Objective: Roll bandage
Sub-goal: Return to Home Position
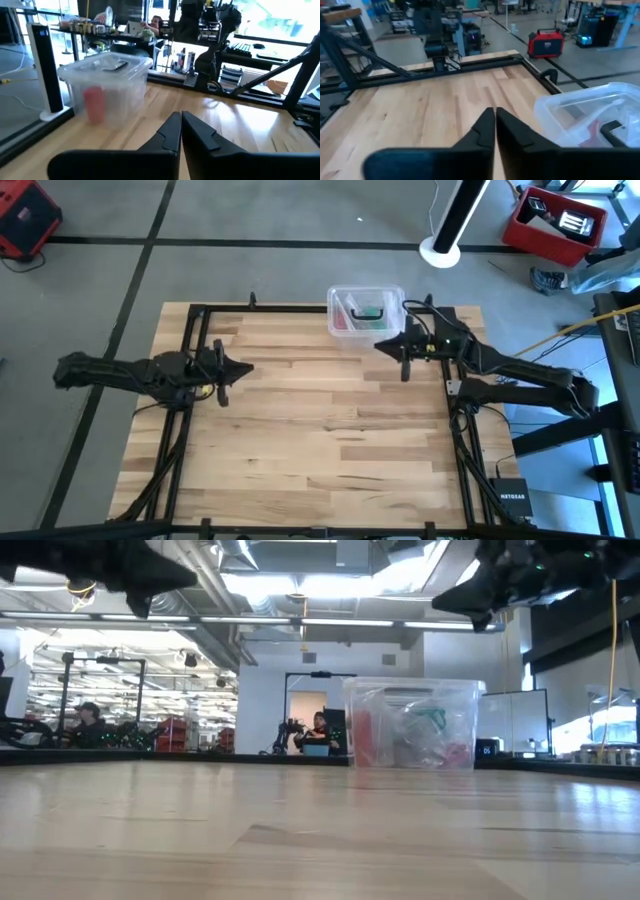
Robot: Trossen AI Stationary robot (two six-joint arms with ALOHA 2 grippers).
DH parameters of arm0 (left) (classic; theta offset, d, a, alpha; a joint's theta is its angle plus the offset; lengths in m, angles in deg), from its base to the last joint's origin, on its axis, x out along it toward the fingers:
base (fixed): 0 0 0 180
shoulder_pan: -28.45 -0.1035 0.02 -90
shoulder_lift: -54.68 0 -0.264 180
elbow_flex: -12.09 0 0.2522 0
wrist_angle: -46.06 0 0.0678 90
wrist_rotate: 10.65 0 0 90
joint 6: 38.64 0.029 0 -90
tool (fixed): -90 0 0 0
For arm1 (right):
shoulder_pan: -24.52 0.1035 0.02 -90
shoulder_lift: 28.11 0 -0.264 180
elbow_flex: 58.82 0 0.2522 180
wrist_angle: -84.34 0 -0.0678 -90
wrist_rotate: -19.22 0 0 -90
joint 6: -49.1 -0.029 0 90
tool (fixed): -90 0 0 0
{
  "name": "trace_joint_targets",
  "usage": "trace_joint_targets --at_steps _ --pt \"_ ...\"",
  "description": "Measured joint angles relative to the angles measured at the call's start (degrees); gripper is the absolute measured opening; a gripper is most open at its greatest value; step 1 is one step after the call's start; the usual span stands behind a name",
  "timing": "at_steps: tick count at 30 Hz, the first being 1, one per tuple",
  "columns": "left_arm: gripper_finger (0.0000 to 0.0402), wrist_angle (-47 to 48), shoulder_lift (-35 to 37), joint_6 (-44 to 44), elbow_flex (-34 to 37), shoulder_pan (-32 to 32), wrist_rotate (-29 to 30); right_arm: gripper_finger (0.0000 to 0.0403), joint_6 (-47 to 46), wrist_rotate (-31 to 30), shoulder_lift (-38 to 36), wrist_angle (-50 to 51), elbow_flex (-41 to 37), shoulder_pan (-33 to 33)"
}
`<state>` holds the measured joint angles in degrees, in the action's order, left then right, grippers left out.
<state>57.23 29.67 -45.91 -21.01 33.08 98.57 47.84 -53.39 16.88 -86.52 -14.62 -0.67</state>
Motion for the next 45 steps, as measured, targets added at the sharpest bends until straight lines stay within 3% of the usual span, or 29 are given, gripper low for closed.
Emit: trace_joint_targets --at_steps 3,13,17,20,23,31,38,41,45 --pt "0.0002 -2.12 2.37 -1.2 2.85 -0.19 -0.01 0.0005 -1.07 0.19 -3.45 -3.01 -4.12 0.02" --pt "0.0001 -7.49 6.64 -1.96 10.87 -0.19 1.75 0.0004 -7.66 -3.07 -15.29 -18.94 -20.56 0.02" --pt "0.0004 -7.68 7.49 -4.22 12.61 -0.19 2.77 0.0006 -10.65 -10.23 -20.42 -19.56 -24.59 0.08" --pt "0.0004 -8.11 7.93 -4.35 13.67 -0.19 3.06 0.0004 -11.97 -11.77 -23.43 -17.96 -26.38 0.54" --pt "0.0005 -10.74 8.36 -4.35 14.59 -0.19 3.07 0.0003 -12.31 -13.0 -25.52 -17.7 -27.51 3.81" --pt "0.0005 -10.98 9.91 -4.5 16.24 -0.19 3.11 0.0002 -10.28 -23.02 -28.46 -13.38 -29.77 15.56" --pt "0.0005 -6.52 13.38 -3.21 16.3 -0.19 2.99 0.0001 -10.12 -17.8 -29.78 -11.74 -29.81 16.96" --pt "0.0005 -6.88 16.78 -3.22 18.76 -0.2 0.75 0.0001 -10.38 -16.0 -30.08 -11.55 -29.81 16.96" --pt "0.0002 -0.68 22.28 -3.45 18.76 -0.14 -0.15 0.0001 -9.59 -15.39 -30.36 -11.83 -29.84 16.94"
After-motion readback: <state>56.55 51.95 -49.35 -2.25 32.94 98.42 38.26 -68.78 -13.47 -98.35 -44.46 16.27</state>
